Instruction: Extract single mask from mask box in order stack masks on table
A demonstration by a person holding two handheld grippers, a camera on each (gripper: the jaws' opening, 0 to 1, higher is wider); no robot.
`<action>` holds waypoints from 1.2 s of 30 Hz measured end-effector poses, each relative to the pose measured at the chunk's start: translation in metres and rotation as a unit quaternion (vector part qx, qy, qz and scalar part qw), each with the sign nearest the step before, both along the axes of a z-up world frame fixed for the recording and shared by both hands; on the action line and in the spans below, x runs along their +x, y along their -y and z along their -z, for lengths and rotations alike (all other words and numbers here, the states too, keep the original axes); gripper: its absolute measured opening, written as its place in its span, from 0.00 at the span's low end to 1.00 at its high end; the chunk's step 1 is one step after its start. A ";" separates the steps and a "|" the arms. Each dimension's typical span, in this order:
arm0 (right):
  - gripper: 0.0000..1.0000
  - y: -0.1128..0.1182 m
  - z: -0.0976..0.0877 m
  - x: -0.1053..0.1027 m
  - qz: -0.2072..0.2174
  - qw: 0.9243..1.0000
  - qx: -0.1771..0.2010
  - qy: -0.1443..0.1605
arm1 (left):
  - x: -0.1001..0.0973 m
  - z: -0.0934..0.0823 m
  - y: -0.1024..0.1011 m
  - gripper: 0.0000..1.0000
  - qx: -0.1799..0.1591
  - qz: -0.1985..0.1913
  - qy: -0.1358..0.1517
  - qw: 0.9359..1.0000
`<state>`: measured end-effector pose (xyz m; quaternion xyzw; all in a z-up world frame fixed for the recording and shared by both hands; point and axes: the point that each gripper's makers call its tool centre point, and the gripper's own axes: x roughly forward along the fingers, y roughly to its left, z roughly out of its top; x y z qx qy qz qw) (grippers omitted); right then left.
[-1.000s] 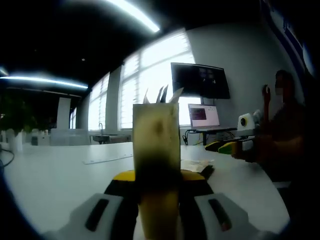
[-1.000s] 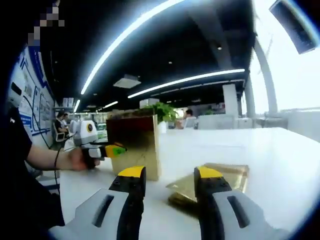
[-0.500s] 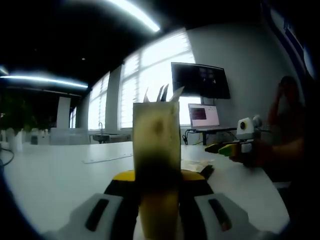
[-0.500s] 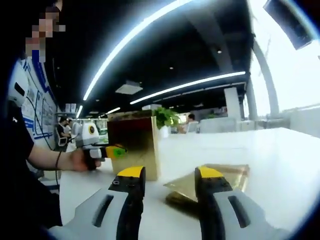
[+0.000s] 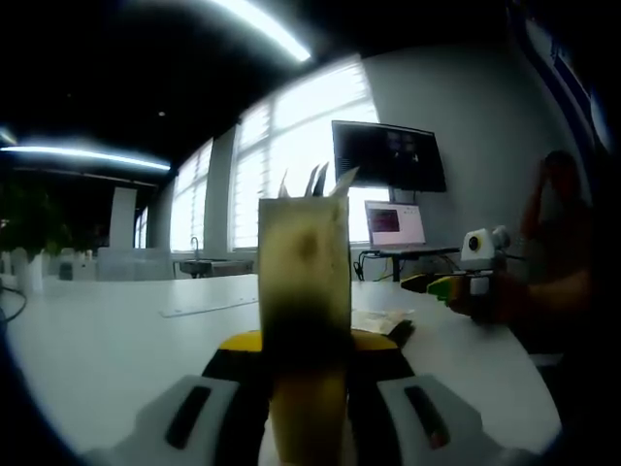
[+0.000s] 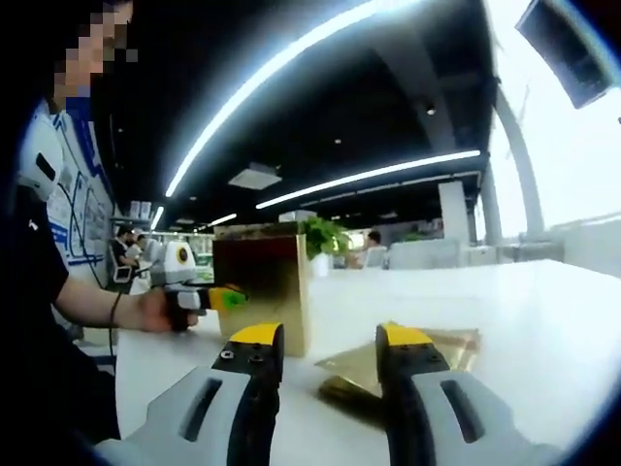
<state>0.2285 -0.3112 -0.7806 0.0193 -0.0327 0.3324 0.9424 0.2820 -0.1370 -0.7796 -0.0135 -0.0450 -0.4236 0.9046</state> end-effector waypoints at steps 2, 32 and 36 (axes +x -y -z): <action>0.34 -0.001 0.000 0.000 -0.002 1.000 -0.001 0.001 | 0.001 0.000 0.000 0.32 0.000 0.001 -0.001 1.000; 0.30 -0.028 -0.064 -0.007 -0.058 0.998 -0.020 0.030 | -0.001 0.003 0.001 0.32 0.006 0.002 -0.004 1.000; 0.30 -0.039 -0.086 -0.006 -0.077 0.994 -0.054 0.049 | -0.001 0.003 0.001 0.32 0.006 0.002 -0.003 1.000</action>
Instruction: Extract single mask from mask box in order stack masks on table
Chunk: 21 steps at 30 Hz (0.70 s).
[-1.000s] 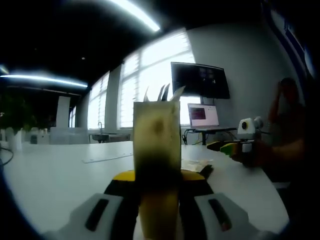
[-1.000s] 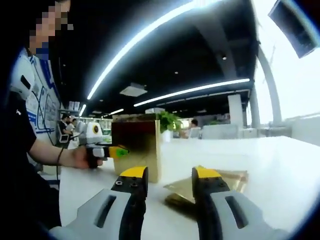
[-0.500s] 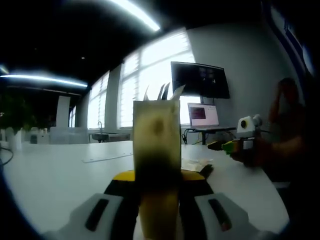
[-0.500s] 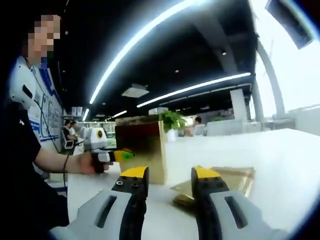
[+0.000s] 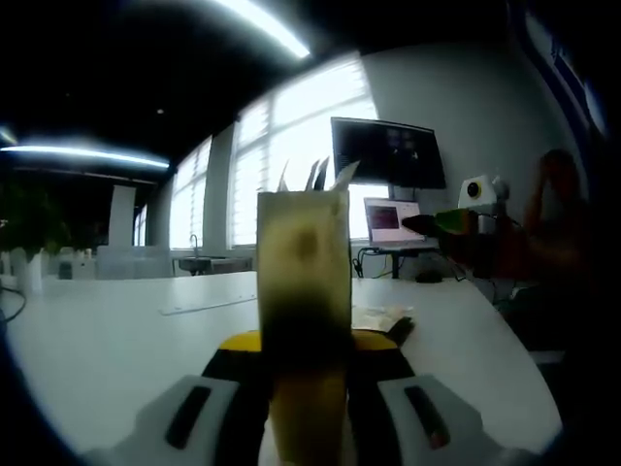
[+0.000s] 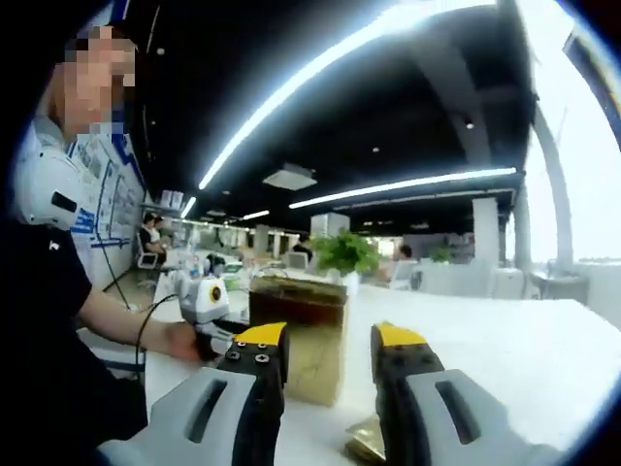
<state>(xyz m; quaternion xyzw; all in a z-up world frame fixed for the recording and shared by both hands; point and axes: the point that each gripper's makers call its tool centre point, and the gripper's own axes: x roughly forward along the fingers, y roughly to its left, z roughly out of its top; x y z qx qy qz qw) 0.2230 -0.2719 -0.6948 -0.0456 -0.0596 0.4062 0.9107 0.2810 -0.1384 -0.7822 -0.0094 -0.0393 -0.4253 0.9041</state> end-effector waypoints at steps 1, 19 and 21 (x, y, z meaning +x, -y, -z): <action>0.30 -0.003 -0.004 0.002 -0.004 1.000 -0.007 0.001 | 0.000 0.000 0.000 0.32 0.001 0.000 0.001 1.000; 0.28 -0.035 -0.030 0.026 -0.046 0.995 -0.094 0.003 | -0.001 -0.005 -0.001 0.33 -0.005 0.000 0.009 1.000; 0.28 -0.038 -0.031 0.026 -0.049 0.994 -0.102 0.004 | -0.001 -0.008 -0.002 0.33 -0.004 -0.001 0.020 1.000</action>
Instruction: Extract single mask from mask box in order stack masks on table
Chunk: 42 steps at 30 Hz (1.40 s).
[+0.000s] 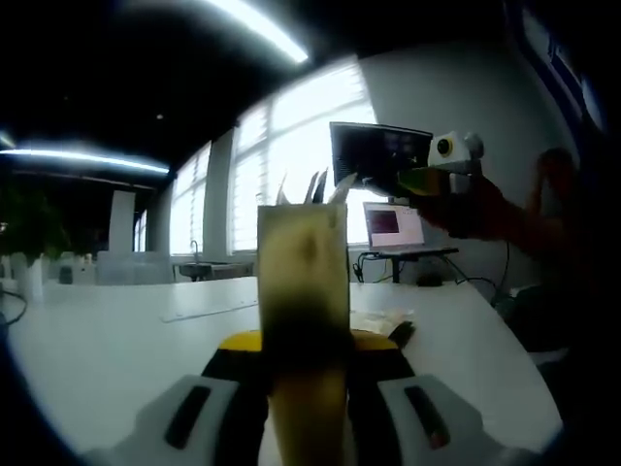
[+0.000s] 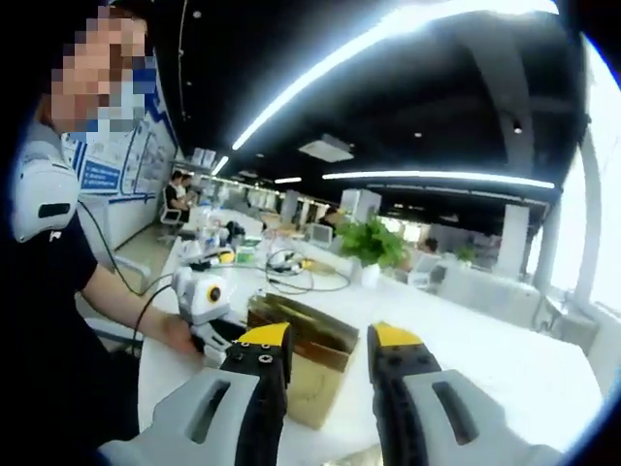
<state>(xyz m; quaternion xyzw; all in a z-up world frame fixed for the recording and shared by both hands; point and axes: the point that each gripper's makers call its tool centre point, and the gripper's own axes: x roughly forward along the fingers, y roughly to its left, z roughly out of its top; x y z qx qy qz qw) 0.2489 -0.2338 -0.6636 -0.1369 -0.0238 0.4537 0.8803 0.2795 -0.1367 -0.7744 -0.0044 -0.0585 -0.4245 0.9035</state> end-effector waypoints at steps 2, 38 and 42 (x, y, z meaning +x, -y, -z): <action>0.28 -0.002 -0.001 0.000 -0.001 1.000 -0.006 0.004 | 0.000 -0.002 0.000 0.33 -0.002 0.001 0.005 1.000; 0.16 -0.056 0.019 0.010 -0.114 0.942 -0.307 0.072 | 0.001 -0.008 -0.002 0.33 -0.025 0.004 0.005 1.000; 0.16 -0.056 0.023 0.016 -0.116 0.934 -0.329 0.075 | 0.001 -0.008 -0.002 0.33 -0.024 0.004 0.006 1.000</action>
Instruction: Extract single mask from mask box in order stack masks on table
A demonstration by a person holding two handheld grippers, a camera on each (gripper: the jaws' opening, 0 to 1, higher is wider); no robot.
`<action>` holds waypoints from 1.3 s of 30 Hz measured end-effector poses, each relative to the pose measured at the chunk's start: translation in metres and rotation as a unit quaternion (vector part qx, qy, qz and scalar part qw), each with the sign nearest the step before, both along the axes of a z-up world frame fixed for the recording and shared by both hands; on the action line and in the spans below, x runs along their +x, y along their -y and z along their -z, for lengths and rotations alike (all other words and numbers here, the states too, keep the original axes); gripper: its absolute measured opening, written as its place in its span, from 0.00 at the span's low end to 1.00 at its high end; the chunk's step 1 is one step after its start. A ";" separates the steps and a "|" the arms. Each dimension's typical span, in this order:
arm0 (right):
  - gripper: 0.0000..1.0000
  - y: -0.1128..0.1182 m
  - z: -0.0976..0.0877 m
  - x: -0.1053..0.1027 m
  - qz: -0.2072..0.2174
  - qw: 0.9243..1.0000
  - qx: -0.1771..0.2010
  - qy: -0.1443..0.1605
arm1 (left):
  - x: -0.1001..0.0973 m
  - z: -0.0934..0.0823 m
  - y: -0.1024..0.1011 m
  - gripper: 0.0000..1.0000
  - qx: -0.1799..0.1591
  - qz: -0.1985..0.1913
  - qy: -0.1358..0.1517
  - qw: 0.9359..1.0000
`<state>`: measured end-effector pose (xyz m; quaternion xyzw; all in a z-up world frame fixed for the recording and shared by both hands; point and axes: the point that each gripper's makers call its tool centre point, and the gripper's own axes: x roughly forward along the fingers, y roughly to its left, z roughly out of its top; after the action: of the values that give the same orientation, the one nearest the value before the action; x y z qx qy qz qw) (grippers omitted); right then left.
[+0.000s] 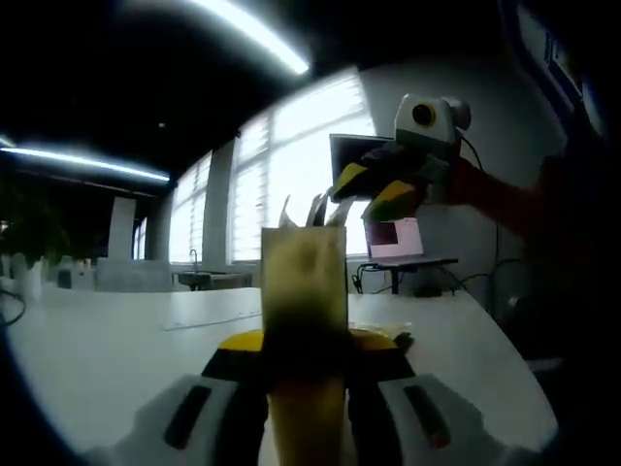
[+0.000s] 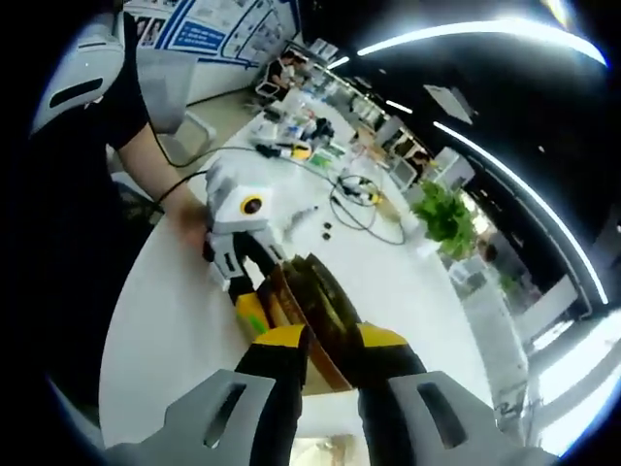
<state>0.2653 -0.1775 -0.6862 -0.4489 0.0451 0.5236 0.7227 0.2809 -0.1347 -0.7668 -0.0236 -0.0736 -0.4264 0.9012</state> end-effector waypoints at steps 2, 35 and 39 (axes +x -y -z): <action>0.15 0.001 0.003 0.002 -0.002 1.000 -0.014 0.003 | 0.000 0.000 0.000 0.33 0.000 0.000 0.000 1.000; 0.04 -0.013 0.019 0.007 -0.054 0.980 -0.176 0.069 | 0.000 0.001 0.001 0.33 0.005 0.000 -0.003 1.000; 0.04 -0.014 0.018 0.009 -0.055 0.979 -0.186 0.064 | 0.000 0.001 0.001 0.33 0.006 0.000 -0.003 1.000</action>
<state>0.2741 -0.1633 -0.7040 -0.6096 0.0707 0.5156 0.5980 0.2808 -0.1360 -0.7679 -0.0194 -0.0685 -0.4269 0.9015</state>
